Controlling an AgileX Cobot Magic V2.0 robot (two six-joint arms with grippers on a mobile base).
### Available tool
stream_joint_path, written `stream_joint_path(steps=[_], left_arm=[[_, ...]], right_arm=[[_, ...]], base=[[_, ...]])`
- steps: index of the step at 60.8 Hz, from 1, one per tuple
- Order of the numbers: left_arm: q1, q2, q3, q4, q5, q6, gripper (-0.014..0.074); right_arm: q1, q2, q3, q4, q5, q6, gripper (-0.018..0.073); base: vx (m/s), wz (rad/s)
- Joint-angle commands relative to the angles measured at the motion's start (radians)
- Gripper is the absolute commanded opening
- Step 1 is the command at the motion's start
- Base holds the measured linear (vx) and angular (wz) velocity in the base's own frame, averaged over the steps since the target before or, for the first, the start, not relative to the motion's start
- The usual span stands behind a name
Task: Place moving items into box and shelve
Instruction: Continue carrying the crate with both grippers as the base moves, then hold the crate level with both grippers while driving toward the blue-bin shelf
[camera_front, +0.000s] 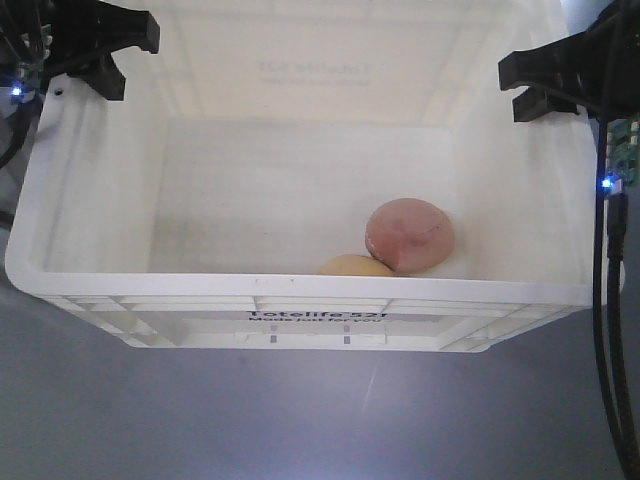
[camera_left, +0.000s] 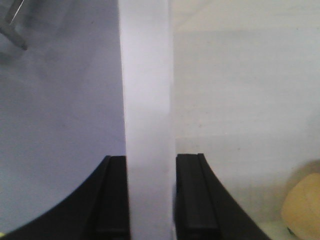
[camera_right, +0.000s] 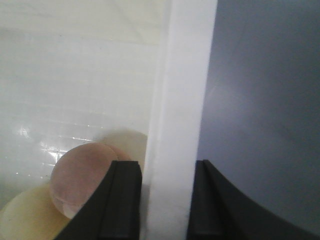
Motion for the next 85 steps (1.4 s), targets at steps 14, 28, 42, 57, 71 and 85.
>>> stream_joint_path(steps=[14,28,42,57,71,85], left_arm=[[-0.014,-0.05,-0.041,-0.083,-0.076,-0.002,-0.0003],[-0.014,-0.05,-0.041,-0.082,-0.076,-0.002,-0.0003],[-0.014,-0.05,-0.041,-0.083,-0.076,-0.002,-0.0003],[-0.014,-0.05,-0.041,-0.083,-0.076,-0.002,-0.0003],[-0.014,-0.049,-0.041,-0.083,-0.076,-0.002,-0.0003],[-0.014,-0.049,-0.041,-0.083,-0.076,-0.002,-0.0003]], right_arm=[[0.011,-0.041,-0.047,0.099,-0.133,-0.008,-0.0006],[0.011,-0.041,-0.047,0.097,-0.133,-0.008,-0.0006],[0.011,-0.041,-0.047,0.096,-0.133,-0.008,-0.0006],[0.011,-0.041,-0.047,0.096,-0.133,-0.008,-0.0006],[0.011,-0.046,-0.047,0.098,-0.117,-0.008,-0.0006],[0.011,-0.046,-0.047,0.099,-0.08,-0.008,-0.0006]], base=[[0.32,-0.46],[0.32,-0.45],[0.31,-0.47],[0.31,-0.46],[0.33,-0.35],[0.38,-0.15]])
